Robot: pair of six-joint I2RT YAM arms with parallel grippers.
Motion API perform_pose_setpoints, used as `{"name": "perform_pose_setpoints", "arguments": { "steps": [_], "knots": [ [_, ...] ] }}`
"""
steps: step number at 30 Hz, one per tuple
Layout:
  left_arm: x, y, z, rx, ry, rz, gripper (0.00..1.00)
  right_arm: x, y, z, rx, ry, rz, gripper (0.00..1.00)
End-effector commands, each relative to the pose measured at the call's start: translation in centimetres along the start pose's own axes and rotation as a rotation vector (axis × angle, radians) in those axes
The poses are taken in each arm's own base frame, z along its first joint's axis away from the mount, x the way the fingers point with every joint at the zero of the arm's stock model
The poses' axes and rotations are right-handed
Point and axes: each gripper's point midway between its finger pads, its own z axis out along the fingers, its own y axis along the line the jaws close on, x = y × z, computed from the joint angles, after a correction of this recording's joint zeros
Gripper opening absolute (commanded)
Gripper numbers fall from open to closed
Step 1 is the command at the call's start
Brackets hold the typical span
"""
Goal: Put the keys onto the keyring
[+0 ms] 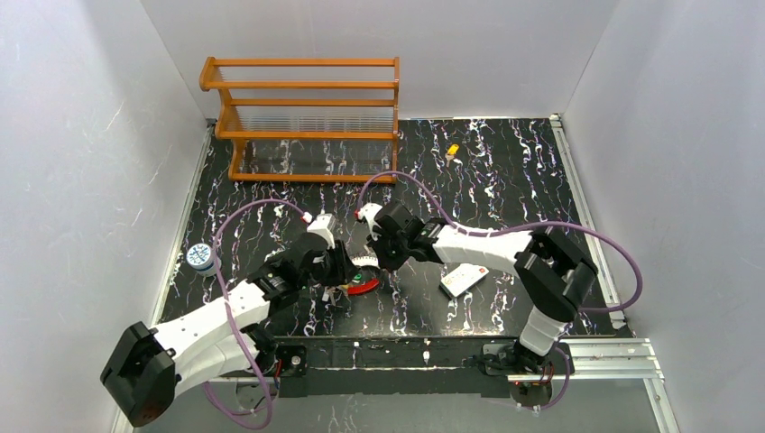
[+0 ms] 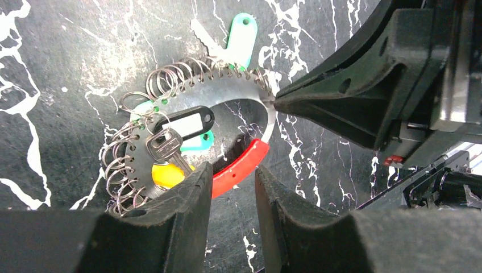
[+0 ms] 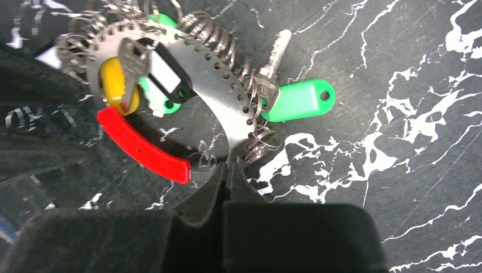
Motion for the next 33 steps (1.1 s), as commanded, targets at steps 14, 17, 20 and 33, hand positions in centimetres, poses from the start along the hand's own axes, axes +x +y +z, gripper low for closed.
{"name": "perform_pose_setpoints", "arguments": {
  "steps": [14,17,20,33],
  "knots": [
    [-6.4,-5.0,-5.8,0.205,-0.249,0.178,0.33,-8.6,5.8,-9.9,-0.360,-0.371,-0.042,0.01],
    [-7.5,-6.3,-7.2,0.276,-0.310,0.262,0.35,-9.5,6.5,-12.0,-0.404,-0.474,-0.106,0.01],
    [-8.3,-7.7,-8.5,0.351,-0.377,0.358,0.36,-9.9,7.0,-13.7,-0.420,-0.577,-0.178,0.01],
    [-6.9,-11.0,-11.0,0.631,-0.543,0.719,0.39,-8.2,8.8,-15.7,-0.543,-0.681,-0.398,0.01]
  ]
}}
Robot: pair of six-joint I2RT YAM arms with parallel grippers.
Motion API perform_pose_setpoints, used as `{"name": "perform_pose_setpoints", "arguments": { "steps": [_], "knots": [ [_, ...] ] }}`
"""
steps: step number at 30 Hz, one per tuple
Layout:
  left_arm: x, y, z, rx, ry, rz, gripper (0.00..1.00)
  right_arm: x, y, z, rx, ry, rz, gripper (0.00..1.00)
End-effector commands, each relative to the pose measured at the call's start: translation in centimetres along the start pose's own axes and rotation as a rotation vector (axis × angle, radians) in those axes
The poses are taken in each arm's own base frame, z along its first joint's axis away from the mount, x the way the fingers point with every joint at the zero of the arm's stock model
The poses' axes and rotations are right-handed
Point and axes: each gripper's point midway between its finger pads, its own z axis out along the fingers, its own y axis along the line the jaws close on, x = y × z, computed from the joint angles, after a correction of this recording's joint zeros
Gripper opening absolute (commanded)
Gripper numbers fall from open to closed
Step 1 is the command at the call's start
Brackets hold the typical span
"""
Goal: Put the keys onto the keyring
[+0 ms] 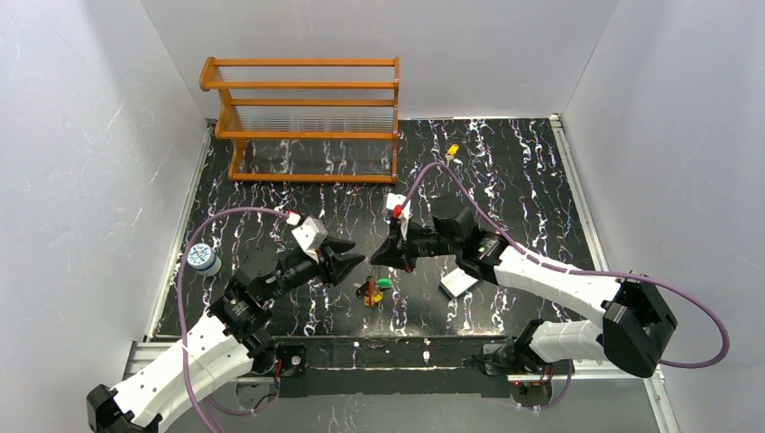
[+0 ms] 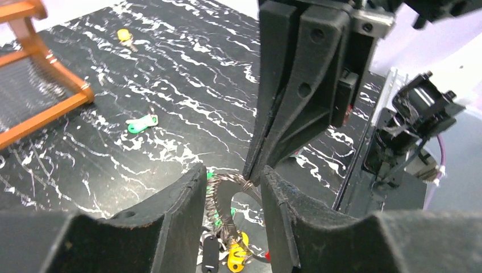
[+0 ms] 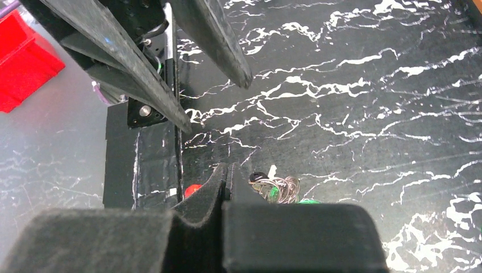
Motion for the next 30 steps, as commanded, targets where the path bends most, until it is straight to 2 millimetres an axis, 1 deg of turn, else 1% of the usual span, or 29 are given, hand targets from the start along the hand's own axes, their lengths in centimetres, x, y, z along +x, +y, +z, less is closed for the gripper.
{"name": "perform_pose_setpoints", "arguments": {
  "steps": [1,6,11,15,19,23,30],
  "knots": [
    [-0.6,-2.1,-0.2,0.150,-0.075,0.165,0.39,-3.2,1.7,-0.7,-0.099,-0.118,-0.176,0.01],
    [0.0,-2.6,-0.7,0.195,-0.107,0.256,0.39,-4.2,2.9,-1.7,-0.139,-0.197,-0.268,0.01],
    [0.5,-3.0,-1.1,0.223,-0.146,0.296,0.38,-4.4,3.4,-2.0,-0.158,-0.211,-0.284,0.01],
    [1.1,-3.7,-1.1,0.273,-0.162,0.302,0.37,-4.6,3.9,-2.1,-0.180,-0.222,-0.288,0.01],
    [1.4,-3.9,-1.0,0.290,-0.172,0.303,0.33,-4.9,4.3,-2.2,-0.201,-0.232,-0.294,0.01],
    [1.1,-4.4,-0.9,0.321,-0.191,0.307,0.28,-5.1,4.4,-2.3,-0.209,-0.239,-0.295,0.01],
    [1.4,-4.9,-0.3,0.362,-0.169,0.295,0.22,-5.1,4.5,-2.1,-0.219,-0.242,-0.281,0.01]
  ]
}}
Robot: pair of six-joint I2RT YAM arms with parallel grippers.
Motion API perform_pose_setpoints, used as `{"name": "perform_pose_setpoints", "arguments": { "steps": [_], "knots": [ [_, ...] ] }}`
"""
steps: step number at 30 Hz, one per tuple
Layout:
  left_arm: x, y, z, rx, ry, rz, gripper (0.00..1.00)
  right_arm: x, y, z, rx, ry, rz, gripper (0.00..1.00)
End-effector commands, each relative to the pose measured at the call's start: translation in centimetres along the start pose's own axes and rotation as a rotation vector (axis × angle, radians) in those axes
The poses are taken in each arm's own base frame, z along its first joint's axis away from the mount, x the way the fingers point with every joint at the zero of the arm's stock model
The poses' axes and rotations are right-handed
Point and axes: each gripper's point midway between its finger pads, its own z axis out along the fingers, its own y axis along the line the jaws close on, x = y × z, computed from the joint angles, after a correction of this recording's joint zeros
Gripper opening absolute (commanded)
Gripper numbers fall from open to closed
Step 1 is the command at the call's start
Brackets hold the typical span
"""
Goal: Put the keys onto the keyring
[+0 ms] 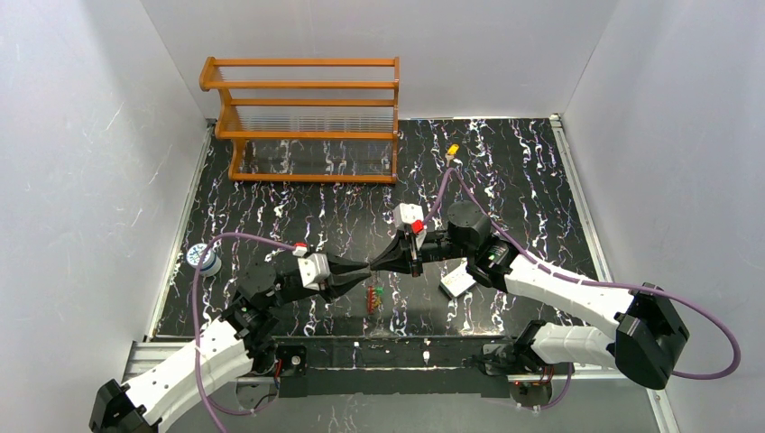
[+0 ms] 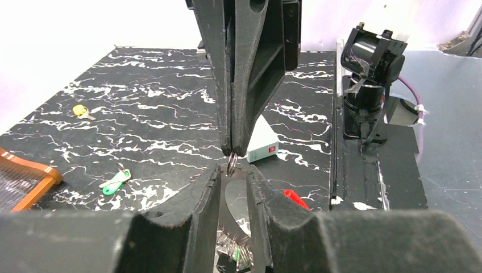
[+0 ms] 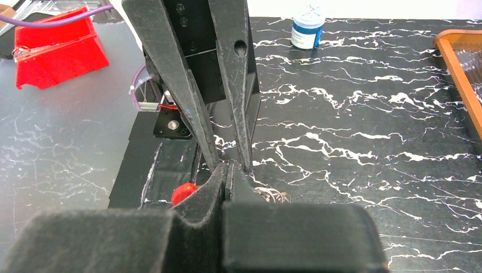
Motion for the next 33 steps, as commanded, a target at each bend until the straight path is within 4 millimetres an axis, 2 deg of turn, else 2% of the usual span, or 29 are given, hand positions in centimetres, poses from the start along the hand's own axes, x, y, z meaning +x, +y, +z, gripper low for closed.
{"name": "perform_pose_setpoints", "arguments": {
  "steps": [1,6,14,17,22,23,24,25,27,28,29,33],
  "knots": [
    [-0.7,-0.7,0.5,0.053,-0.026,0.015,0.20,-2.5,0.2,-0.1,-0.015,-0.080,-0.062,0.01],
    [-0.8,-0.5,0.6,0.050,-0.030,0.023,0.14,-2.5,0.2,-0.1,-0.016,-0.080,-0.059,0.01],
    [-1.4,-0.1,0.5,0.014,-0.052,0.010,0.09,-2.1,0.2,-0.1,-0.020,-0.072,-0.046,0.01],
    [-1.3,-0.1,0.5,0.015,-0.049,0.011,0.00,-2.2,0.3,-0.1,-0.021,-0.074,-0.047,0.01],
    [-1.1,0.1,0.4,0.001,-0.045,0.011,0.00,-2.7,-0.3,-0.3,0.031,-0.085,-0.046,0.01],
    [-1.2,0.3,0.4,-0.007,-0.046,0.012,0.00,-3.0,-0.7,-0.5,0.063,-0.091,-0.048,0.10],
    [-1.3,0.3,0.4,-0.012,-0.048,0.015,0.00,-3.2,-1.0,-0.7,0.086,-0.096,-0.051,0.22],
    [-1.4,0.5,0.3,-0.021,-0.048,0.018,0.00,-3.8,-1.4,-1.0,0.122,-0.112,-0.063,0.46],
    [-1.8,0.6,0.2,-0.029,-0.047,0.031,0.00,-4.5,-1.7,-1.7,0.173,-0.140,-0.084,0.86],
    [-1.9,0.7,0.1,-0.033,-0.043,0.038,0.00,-4.7,-1.8,-2.1,0.194,-0.154,-0.094,0.92],
    [-2.1,0.8,0.0,-0.038,-0.039,0.049,0.00,-4.8,-1.7,-2.4,0.207,-0.162,-0.105,0.93],
    [-1.7,1.1,-0.4,-0.046,0.034,0.084,0.00,-4.6,-1.4,-3.0,0.214,-0.155,-0.161,0.93]
  ]
}}
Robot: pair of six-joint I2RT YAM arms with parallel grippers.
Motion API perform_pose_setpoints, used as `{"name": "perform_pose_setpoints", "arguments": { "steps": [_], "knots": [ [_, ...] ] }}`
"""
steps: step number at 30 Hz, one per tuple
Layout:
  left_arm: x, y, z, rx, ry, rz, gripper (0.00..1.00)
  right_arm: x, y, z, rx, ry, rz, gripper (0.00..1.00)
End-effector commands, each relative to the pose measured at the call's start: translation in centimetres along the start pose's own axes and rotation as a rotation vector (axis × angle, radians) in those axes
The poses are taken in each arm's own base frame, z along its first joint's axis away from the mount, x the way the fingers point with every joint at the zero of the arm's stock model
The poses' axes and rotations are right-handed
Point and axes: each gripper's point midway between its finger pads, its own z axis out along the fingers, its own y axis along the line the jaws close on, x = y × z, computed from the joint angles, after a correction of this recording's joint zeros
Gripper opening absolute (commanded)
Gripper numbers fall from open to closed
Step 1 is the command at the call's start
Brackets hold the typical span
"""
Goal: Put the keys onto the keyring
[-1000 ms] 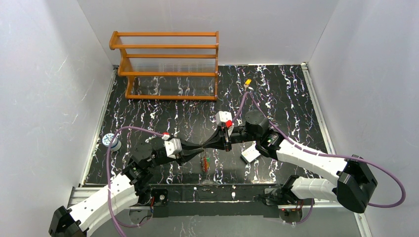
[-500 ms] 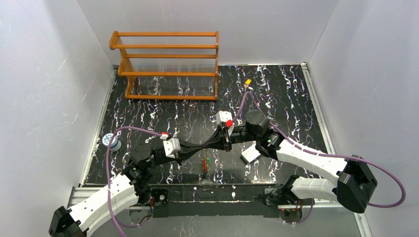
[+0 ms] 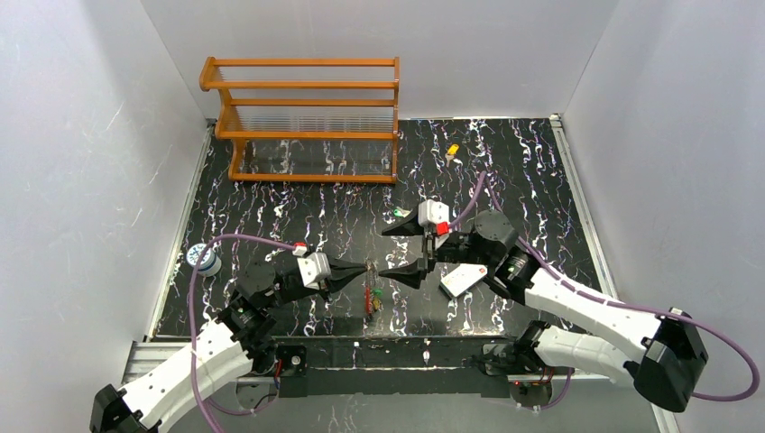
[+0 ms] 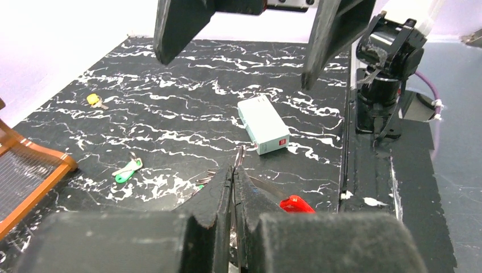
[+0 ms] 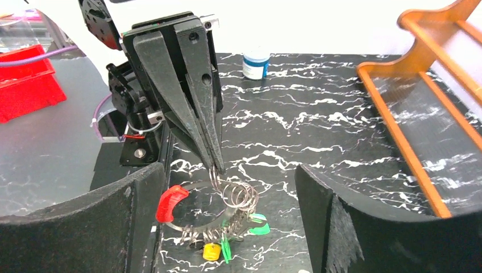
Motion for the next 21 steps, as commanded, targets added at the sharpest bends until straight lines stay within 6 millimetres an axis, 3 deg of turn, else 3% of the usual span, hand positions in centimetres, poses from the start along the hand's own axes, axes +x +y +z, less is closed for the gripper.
{"name": "perform_pose_setpoints", "arguments": {
  "steps": [1,6,10,14,16,21],
  "knots": [
    [-1.9,0.6,-0.4,-0.014,0.026,0.094,0.00,-1.4,-0.7,-0.4,0.042,-0.045,-0.096,0.92],
    [-1.6,0.6,-0.8,0.017,0.104,0.170,0.00,-0.5,-0.2,0.2,-0.019,-0.003,-0.092,0.88],
    [-1.6,1.2,-1.2,-0.010,0.150,0.191,0.00,-0.1,-1.0,0.5,0.016,0.011,-0.057,0.89],
    [-1.6,2.2,-1.7,-0.071,0.201,0.162,0.00,0.2,-3.5,0.5,0.165,0.012,0.004,0.93],
    [-0.8,2.3,-2.2,-0.093,0.244,0.123,0.00,0.6,-5.2,0.2,0.278,0.015,0.073,0.99],
    [1.4,3.3,-3.5,-0.191,0.319,0.081,0.00,2.4,-9.0,-0.4,0.490,0.073,0.221,0.99]
  ]
}}
